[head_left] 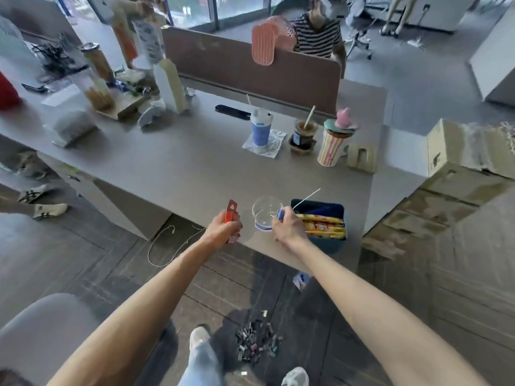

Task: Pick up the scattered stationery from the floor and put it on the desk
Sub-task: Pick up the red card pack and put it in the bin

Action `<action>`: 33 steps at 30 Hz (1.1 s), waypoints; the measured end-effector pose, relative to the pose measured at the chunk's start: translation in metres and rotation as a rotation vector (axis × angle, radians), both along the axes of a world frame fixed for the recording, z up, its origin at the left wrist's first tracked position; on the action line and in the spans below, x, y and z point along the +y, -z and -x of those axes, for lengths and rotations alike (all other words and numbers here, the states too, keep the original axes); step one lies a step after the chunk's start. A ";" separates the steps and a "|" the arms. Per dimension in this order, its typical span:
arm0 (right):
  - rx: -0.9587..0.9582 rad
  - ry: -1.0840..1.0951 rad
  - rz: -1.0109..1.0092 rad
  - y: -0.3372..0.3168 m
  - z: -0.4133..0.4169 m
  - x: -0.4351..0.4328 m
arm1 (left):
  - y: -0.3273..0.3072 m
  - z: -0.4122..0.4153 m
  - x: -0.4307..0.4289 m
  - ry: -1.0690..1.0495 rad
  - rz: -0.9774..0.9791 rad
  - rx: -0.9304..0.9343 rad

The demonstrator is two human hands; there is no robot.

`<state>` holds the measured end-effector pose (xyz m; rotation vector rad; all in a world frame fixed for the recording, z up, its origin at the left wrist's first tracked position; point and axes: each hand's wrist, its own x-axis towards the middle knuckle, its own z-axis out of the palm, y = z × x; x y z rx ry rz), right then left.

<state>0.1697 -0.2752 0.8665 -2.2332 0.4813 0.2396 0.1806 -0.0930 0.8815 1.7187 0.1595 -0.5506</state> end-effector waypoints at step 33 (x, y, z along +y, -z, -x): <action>-0.189 -0.002 0.171 -0.008 -0.053 -0.071 | 0.003 -0.111 -0.066 0.347 0.108 -0.033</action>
